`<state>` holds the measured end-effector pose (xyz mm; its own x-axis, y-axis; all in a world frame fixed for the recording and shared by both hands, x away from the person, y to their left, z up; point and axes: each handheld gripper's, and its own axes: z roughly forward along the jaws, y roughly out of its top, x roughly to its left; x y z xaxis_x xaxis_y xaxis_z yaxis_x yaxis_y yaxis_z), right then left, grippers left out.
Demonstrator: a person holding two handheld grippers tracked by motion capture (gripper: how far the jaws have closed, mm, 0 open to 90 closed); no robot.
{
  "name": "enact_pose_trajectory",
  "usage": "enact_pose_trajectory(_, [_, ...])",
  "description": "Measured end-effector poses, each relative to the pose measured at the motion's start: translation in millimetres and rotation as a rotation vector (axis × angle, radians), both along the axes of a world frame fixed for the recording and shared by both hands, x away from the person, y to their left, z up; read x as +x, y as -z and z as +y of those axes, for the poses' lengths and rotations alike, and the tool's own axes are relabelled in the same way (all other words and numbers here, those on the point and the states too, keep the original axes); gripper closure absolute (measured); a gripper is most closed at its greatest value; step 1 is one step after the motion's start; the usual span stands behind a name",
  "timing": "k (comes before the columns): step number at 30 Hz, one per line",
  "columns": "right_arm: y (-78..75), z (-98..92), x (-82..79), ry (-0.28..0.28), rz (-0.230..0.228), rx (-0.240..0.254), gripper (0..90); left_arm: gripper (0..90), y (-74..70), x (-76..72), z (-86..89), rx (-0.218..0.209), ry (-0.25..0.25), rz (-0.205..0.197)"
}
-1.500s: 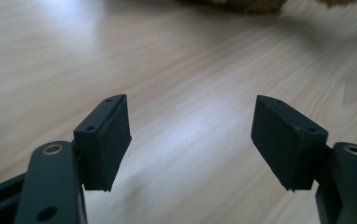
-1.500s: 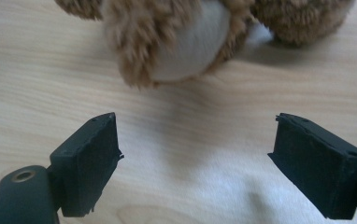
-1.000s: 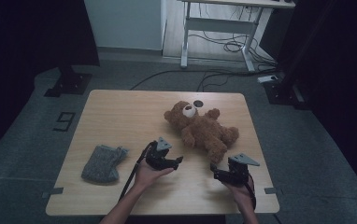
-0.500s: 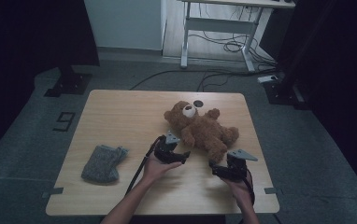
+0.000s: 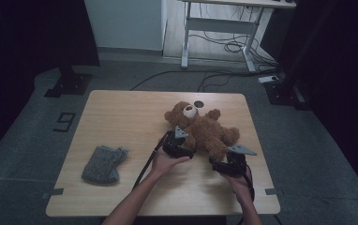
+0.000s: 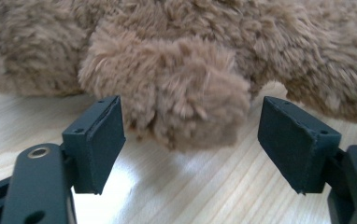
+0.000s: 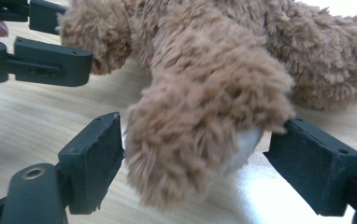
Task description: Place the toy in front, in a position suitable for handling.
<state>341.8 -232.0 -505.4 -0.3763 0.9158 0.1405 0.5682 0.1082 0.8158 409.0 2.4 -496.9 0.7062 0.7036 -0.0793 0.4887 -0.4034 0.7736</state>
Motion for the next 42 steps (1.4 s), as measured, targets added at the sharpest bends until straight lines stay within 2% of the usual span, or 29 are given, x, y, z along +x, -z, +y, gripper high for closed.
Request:
enact_pose_trajectory(4, [0.8,-0.3,8.1,0.006,0.013,0.003,22.9,28.0,1.6,7.0,-8.1,0.029,-0.015,-0.008])
enact_pose_trajectory(5, [1.4,-0.2,9.8,0.004,0.016,-0.001,25.1,33.0,2.1,8.0,-9.1,0.047,-0.038,-0.016])
enact_pose_trajectory(7, [2.2,-0.1,11.4,0.004,0.017,-0.002,27.5,43.1,2.8,9.1,-9.2,0.048,-0.053,-0.017])
enact_pose_trajectory(8, [4.0,-0.2,15.4,0.001,0.024,0.000,31.9,48.2,4.3,11.1,-8.1,0.038,-0.045,-0.004])
enact_pose_trajectory(10, [4.5,-0.1,16.8,0.000,0.027,0.000,33.7,56.0,4.5,11.3,-7.5,0.044,-0.041,-0.006])
enact_pose_trajectory(11, [6.5,0.0,21.6,-0.014,0.046,-0.013,41.5,61.9,3.2,10.8,-4.9,0.044,-0.038,-0.018])
enact_pose_trajectory(15, [12.4,-1.8,27.6,-0.027,0.090,-0.024,58.5,71.3,-4.2,10.6,6.5,-0.015,-0.039,-0.022])
enact_pose_trajectory(17, [13.7,-2.4,28.3,-0.022,0.083,-0.035,61.8,73.1,-9.6,9.4,12.4,-0.041,-0.037,-0.034])
enact_pose_trajectory(20, [11.4,-2.3,27.3,0.010,0.033,-0.049,64.7,74.5,-19.7,5.7,18.7,-0.089,-0.027,-0.041])
enact_pose_trajectory(22, [6.7,-1.5,26.9,0.032,-0.004,-0.068,65.8,75.0,-24.0,3.4,20.0,-0.097,-0.019,-0.051])
enact_pose_trajectory(24, [0.5,-1.2,26.8,0.051,-0.036,-0.077,66.6,75.3,-37.8,-4.4,23.5,-0.113,-0.008,-0.086])
enact_pose_trajectory(25, [0.5,-1.2,26.8,0.051,-0.036,-0.077,66.6,75.5,-37.8,-4.4,23.5,-0.113,-0.008,-0.086])
enact_pose_trajectory(27, [-6.5,-1.0,25.9,0.067,-0.076,-0.051,66.6,75.7,-52.7,-12.4,29.5,-0.129,0.006,-0.123])
enact_pose_trajectory(31, [-10.3,0.2,22.0,0.058,-0.106,-0.016,66.6,75.8,-67.7,-26.9,40.4,-0.157,0.025,-0.151])
enact_pose_trajectory(36, [-12.2,-0.6,20.7,0.007,-0.112,0.028,65.6,75.7,-66.4,-50.5,52.8,-0.170,0.038,-0.160])
enact_pose_trajectory(37, [-11.6,-0.8,20.8,-0.003,-0.108,0.031,65.4,75.7,-66.4,-50.5,52.8,-0.170,0.038,-0.160])
enact_pose_trajectory(39, [-10.3,-0.3,20.0,-0.022,-0.103,0.037,65.3,75.6,-58.9,-62.4,59.9,-0.168,0.039,-0.149])
enact_pose_trajectory(41, [-9.9,0.5,18.9,-0.032,-0.101,0.040,65.4,75.6,-57.0,-65.1,61.5,-0.169,0.038,-0.147])
enact_pose_trajectory(42, [-9.8,3.3,15.5,-0.052,-0.104,0.035,65.4,75.6,-51.2,-73.3,66.4,-0.171,0.037,-0.144])
